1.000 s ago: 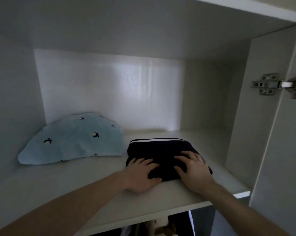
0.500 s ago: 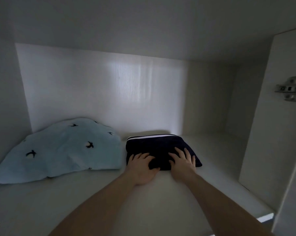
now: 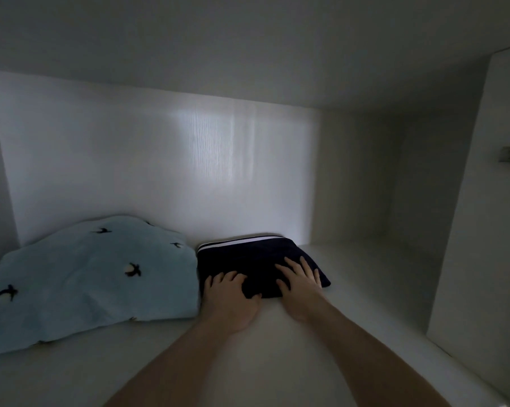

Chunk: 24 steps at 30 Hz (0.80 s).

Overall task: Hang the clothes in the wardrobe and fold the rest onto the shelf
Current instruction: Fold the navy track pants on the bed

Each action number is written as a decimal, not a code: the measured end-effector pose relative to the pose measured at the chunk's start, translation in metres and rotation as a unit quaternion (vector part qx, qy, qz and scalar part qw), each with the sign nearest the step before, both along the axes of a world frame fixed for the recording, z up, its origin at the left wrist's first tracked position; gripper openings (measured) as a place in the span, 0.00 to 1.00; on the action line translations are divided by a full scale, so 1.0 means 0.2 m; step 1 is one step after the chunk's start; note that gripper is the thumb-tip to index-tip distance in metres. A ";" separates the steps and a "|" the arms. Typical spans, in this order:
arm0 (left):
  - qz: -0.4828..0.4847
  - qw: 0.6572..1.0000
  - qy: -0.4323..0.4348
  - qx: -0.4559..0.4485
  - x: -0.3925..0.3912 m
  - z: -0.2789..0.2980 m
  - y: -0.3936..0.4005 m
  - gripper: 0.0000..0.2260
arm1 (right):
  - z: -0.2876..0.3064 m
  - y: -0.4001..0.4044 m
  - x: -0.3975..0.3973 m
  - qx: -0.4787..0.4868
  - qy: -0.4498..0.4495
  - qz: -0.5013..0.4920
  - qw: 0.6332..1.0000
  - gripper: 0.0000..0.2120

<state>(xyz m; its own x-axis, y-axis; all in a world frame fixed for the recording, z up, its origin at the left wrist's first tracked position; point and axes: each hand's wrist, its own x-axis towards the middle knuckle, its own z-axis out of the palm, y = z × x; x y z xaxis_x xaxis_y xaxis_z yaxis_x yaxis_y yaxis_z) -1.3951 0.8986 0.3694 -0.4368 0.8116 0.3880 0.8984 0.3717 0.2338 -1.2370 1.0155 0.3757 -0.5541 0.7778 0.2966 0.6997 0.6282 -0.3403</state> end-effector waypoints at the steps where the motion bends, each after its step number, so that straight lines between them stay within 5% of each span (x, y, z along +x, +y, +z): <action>1: 0.003 1.000 -0.005 0.000 0.00 0.00 -0.01 0.27 | 0.00 -0.01 0.01 0.002 0.001 0.005 1.000 0.25; 8: 0.036 0.999 -0.022 -0.033 0.06 0.05 -0.07 0.27 | -0.02 -0.21 0.16 -0.021 -0.033 0.013 0.999 0.32; 13: 0.044 0.997 0.007 -0.066 0.12 0.06 -0.14 0.32 | -0.01 -0.46 0.38 -0.092 0.020 0.024 0.995 0.34; 17: -0.086 0.990 0.111 -0.029 0.30 0.08 -0.30 0.33 | 0.03 -0.72 0.65 -0.148 0.115 0.046 0.981 0.35; 24: -0.357 0.933 0.008 0.047 0.99 0.11 -0.86 0.27 | 0.05 -1.26 1.39 -0.138 0.293 0.044 0.945 0.28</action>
<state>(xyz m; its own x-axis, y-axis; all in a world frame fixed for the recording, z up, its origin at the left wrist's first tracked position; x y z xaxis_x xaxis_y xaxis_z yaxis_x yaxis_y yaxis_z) -1.1974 0.7270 0.3908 0.2082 0.8559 0.4734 0.9132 -0.3434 0.2193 -0.9586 0.7633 0.3859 -0.4241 0.8286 0.3656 0.2888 0.5063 -0.8126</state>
